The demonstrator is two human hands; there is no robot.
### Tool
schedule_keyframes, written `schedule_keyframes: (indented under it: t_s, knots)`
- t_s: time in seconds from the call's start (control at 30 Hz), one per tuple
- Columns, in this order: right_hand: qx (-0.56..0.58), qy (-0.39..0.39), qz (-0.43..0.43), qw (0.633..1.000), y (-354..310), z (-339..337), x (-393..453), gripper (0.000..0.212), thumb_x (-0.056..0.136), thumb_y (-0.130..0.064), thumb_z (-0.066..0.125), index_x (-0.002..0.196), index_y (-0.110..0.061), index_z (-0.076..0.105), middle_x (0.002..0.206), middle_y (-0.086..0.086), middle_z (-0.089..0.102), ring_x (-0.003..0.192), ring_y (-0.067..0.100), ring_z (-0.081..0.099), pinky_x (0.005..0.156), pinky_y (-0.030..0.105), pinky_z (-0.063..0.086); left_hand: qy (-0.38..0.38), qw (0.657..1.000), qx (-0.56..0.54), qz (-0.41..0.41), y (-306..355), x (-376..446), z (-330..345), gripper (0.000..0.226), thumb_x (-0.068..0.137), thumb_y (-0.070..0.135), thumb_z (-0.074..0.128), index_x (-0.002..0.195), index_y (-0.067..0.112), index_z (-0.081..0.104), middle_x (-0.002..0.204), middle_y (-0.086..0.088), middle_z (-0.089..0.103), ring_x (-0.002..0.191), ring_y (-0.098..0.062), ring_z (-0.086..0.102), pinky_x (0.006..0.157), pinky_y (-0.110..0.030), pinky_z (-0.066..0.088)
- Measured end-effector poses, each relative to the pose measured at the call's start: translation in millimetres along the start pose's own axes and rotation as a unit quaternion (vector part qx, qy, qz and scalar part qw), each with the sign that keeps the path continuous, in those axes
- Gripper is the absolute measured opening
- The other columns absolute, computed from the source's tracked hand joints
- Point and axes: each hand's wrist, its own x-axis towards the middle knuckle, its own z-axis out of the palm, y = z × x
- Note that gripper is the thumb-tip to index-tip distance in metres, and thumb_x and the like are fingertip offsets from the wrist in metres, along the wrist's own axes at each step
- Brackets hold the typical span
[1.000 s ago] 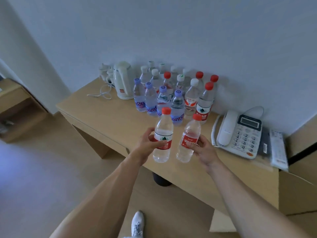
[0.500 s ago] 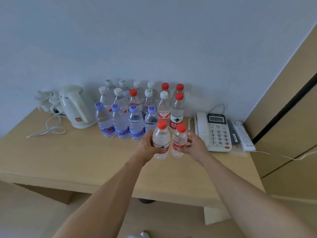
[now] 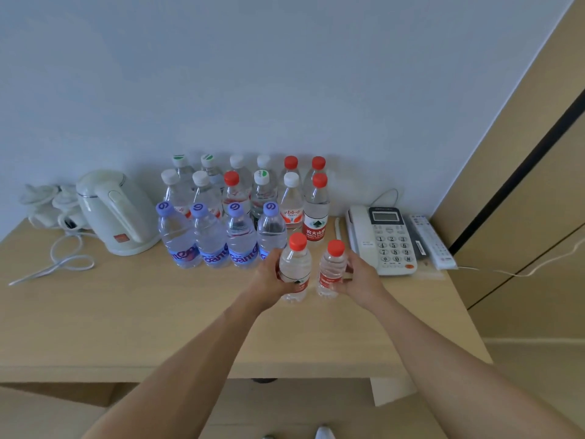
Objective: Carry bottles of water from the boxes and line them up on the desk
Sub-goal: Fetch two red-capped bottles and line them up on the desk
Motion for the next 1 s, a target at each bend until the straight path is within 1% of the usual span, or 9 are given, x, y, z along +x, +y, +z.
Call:
schedule_keyframes:
  t_s: [0.07, 0.13, 0.3, 0.4, 0.5, 0.67, 0.83, 0.9, 1.0]
  knots:
    - [-0.019, 0.004, -0.006, 1.000, -2.7, -3.5, -1.2, 0.070, 0.068, -0.017, 0.089, 0.128, -0.023, 0.055, 0.112, -0.010, 0.065, 0.106, 0.009, 0.061, 0.088, 0.024, 0.048, -0.003, 0.999, 0.048, -0.001, 4.7, 1.0, -4.2, 0.066, 0.071, 0.011, 0.088, 0.127, 0.019, 0.055, 0.117, 0.003, 0.067, 0.112, -0.018, 0.063, 0.097, -0.038, 0.053]
    - [-0.020, 0.009, -0.017, 1.000, -7.9, -7.8, -2.2, 0.065, 0.068, -0.023, 0.090, 0.125, -0.027, 0.058, 0.110, -0.013, 0.065, 0.101, 0.006, 0.060, 0.081, 0.017, 0.043, 0.003, 0.993, 0.117, 0.010, 14.7, 0.8, -9.2, 0.069, 0.071, 0.019, 0.088, 0.132, 0.020, 0.055, 0.120, 0.002, 0.067, 0.112, -0.019, 0.063, 0.098, -0.043, 0.053]
    - [-0.025, 0.018, -0.042, 0.999, -27.6, -19.7, 1.1, 0.059, 0.067, -0.033, 0.089, 0.117, -0.035, 0.059, 0.103, -0.018, 0.064, 0.090, -0.007, 0.057, 0.074, 0.014, 0.041, 0.027, 0.974, 0.211, 0.075, 47.8, -4.4, -20.8, 0.063, 0.071, 0.034, 0.087, 0.127, 0.030, 0.059, 0.113, 0.010, 0.068, 0.101, -0.012, 0.063, 0.086, -0.033, 0.053]
    - [-0.056, 0.027, -0.064, 0.996, -37.7, -29.0, 4.1, 0.053, 0.065, -0.034, 0.089, 0.105, -0.045, 0.056, 0.095, -0.026, 0.060, 0.082, -0.010, 0.053, 0.068, 0.013, 0.038, 0.056, 0.950, 0.280, 0.127, 69.7, -5.2, -28.1, 0.054, 0.078, 0.038, 0.083, 0.127, 0.026, 0.063, 0.110, 0.007, 0.069, 0.097, -0.012, 0.064, 0.086, -0.036, 0.055]
    - [-0.082, 0.027, -0.081, 0.993, -42.1, -34.4, 4.4, 0.050, 0.066, -0.035, 0.090, 0.102, -0.042, 0.055, 0.094, -0.024, 0.062, 0.084, -0.009, 0.055, 0.068, 0.011, 0.037, 0.073, 0.929, 0.333, 0.144, 91.5, -0.9, -33.0, 0.049, 0.080, 0.035, 0.082, 0.125, 0.028, 0.066, 0.106, 0.008, 0.072, 0.095, -0.014, 0.066, 0.081, -0.035, 0.056]
    - [-0.085, 0.030, -0.093, 0.992, -43.6, -34.9, 0.5, 0.044, 0.067, -0.031, 0.089, 0.097, -0.038, 0.057, 0.085, -0.025, 0.059, 0.081, -0.010, 0.053, 0.069, 0.012, 0.037, 0.036, 0.897, 0.412, 0.156, 109.7, 14.8, -30.4, 0.036, 0.080, 0.032, 0.082, 0.113, 0.020, 0.074, 0.098, 0.000, 0.074, 0.082, -0.012, 0.058, 0.074, -0.027, 0.046]
    - [-0.101, 0.027, -0.095, 0.990, -48.2, -35.3, -1.9, 0.043, 0.071, -0.023, 0.087, 0.096, -0.036, 0.055, 0.085, -0.028, 0.056, 0.082, -0.010, 0.051, 0.067, 0.005, 0.033, 0.033, 0.884, 0.437, 0.162, 122.9, 33.5, -25.7, 0.029, 0.082, 0.028, 0.081, 0.108, 0.018, 0.073, 0.099, -0.001, 0.073, 0.092, -0.022, 0.066, 0.074, -0.032, 0.051]
    - [-0.102, 0.026, -0.094, 0.990, -49.4, -36.3, -2.5, 0.041, 0.071, -0.022, 0.087, 0.095, -0.035, 0.056, 0.085, -0.027, 0.056, 0.083, -0.010, 0.051, 0.066, 0.002, 0.031, 0.037, 0.874, 0.456, 0.165, 127.8, 42.6, -24.3, 0.029, 0.082, 0.029, 0.080, 0.108, 0.020, 0.073, 0.099, -0.001, 0.072, 0.093, -0.023, 0.066, 0.070, -0.032, 0.048]
    - [-0.103, 0.025, -0.092, 0.990, -50.5, -36.3, -3.3, 0.038, 0.072, -0.020, 0.086, 0.099, -0.029, 0.060, 0.090, -0.021, 0.060, 0.089, 0.000, 0.056, 0.068, 0.001, 0.032, 0.034, 0.864, 0.477, 0.158, 135.2, 55.1, -23.2, 0.027, 0.083, 0.029, 0.080, 0.108, 0.020, 0.073, 0.102, -0.001, 0.072, 0.095, -0.023, 0.067, 0.073, -0.033, 0.051]
